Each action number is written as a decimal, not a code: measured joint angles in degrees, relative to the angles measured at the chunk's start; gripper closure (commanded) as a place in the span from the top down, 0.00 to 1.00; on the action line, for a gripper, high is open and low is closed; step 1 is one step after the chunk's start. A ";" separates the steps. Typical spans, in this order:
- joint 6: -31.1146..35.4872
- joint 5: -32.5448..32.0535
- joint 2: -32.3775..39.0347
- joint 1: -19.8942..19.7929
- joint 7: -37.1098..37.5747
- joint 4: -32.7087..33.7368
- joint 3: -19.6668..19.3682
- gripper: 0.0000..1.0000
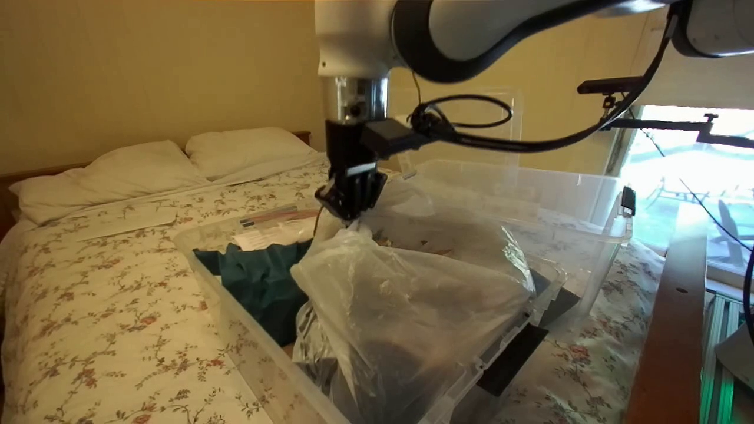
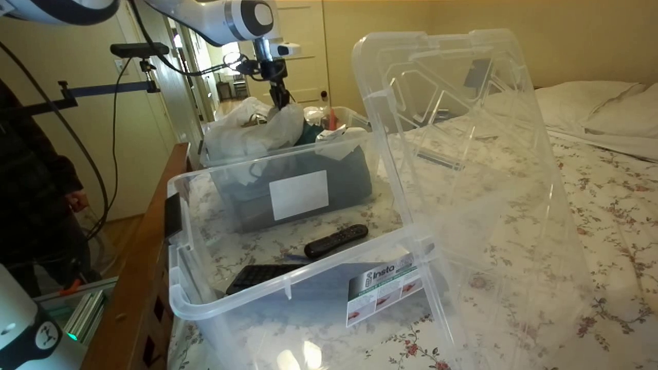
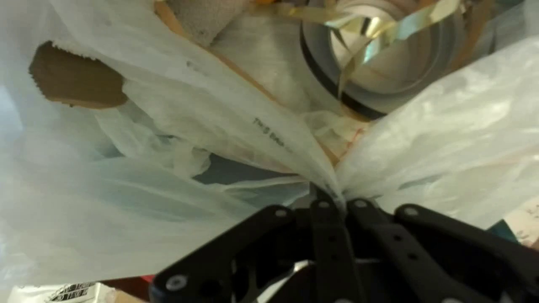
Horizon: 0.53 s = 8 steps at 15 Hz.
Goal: Put the plastic inside the basket
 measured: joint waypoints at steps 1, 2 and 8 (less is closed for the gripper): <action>-0.22 1.45 -1.63 -0.79 -1.14 -0.02 0.65 0.00; -0.24 3.22 -3.49 -1.75 -2.55 -0.07 1.42 0.00; -0.11 13.22 -13.83 -7.22 -9.59 -2.12 4.73 0.00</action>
